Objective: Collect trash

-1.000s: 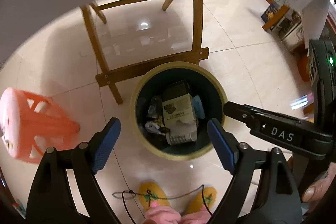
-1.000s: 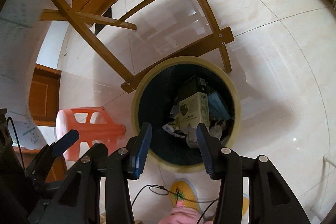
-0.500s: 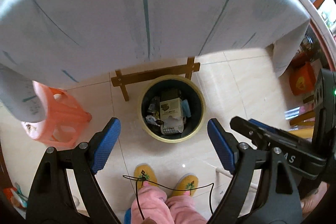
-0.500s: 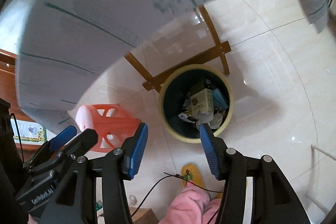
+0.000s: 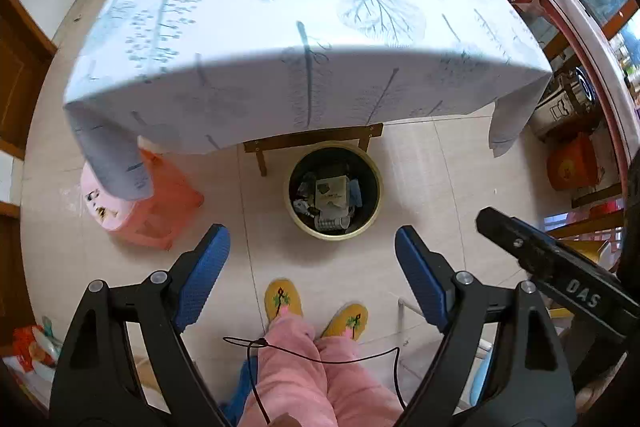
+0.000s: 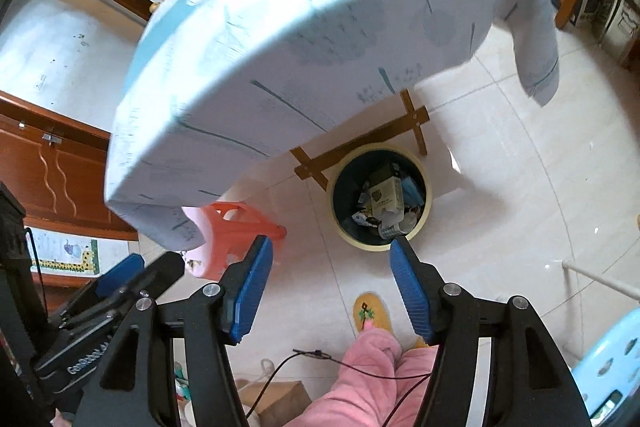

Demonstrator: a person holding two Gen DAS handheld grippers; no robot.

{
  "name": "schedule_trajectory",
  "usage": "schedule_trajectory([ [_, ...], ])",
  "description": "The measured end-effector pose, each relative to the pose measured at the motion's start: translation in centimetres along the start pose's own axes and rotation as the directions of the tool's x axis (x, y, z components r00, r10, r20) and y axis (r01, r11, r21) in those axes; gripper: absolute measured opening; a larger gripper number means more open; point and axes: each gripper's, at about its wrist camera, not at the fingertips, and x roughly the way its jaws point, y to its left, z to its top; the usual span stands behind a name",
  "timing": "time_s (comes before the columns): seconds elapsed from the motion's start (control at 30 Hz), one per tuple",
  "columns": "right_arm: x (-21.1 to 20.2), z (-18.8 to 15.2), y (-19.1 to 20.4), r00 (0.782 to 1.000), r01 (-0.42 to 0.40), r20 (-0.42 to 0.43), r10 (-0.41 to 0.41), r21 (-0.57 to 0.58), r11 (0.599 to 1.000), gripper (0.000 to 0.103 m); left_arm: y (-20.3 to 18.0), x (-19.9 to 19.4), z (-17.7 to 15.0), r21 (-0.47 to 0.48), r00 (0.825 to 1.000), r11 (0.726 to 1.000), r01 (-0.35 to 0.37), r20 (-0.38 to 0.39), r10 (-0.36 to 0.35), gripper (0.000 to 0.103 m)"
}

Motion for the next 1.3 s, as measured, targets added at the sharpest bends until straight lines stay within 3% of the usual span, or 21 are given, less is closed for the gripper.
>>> schedule_trajectory([
  [0.27, -8.0, -0.1, 4.6, 0.999, 0.009, 0.036, -0.007, -0.071, 0.997, 0.062, -0.1, -7.0, 0.5, -0.018, 0.999, 0.999, -0.032, -0.013, 0.031, 0.083],
  [0.57, -15.6, 0.0, 9.5, 0.992, 0.029, 0.128, -0.009, -0.149, 0.988, 0.062, -1.3, -13.9, 1.6, -0.007, 0.995, 0.999, -0.045, 0.090, 0.046, 0.083],
  [0.9, -22.1, 1.2, 12.6, 0.964, 0.057, 0.267, -0.002, -0.197, 0.979, 0.062, -1.4, -19.7, 3.5, -0.018, 0.973, 0.996, -0.091, 0.211, 0.093, 0.083],
  [1.3, -27.5, 1.6, 14.7, 0.919, 0.101, 0.395, -0.005, -0.223, 0.970, 0.070, -2.8, -24.0, 4.9, 0.000, 0.944, 0.995, -0.096, 0.318, 0.091, 0.083],
])
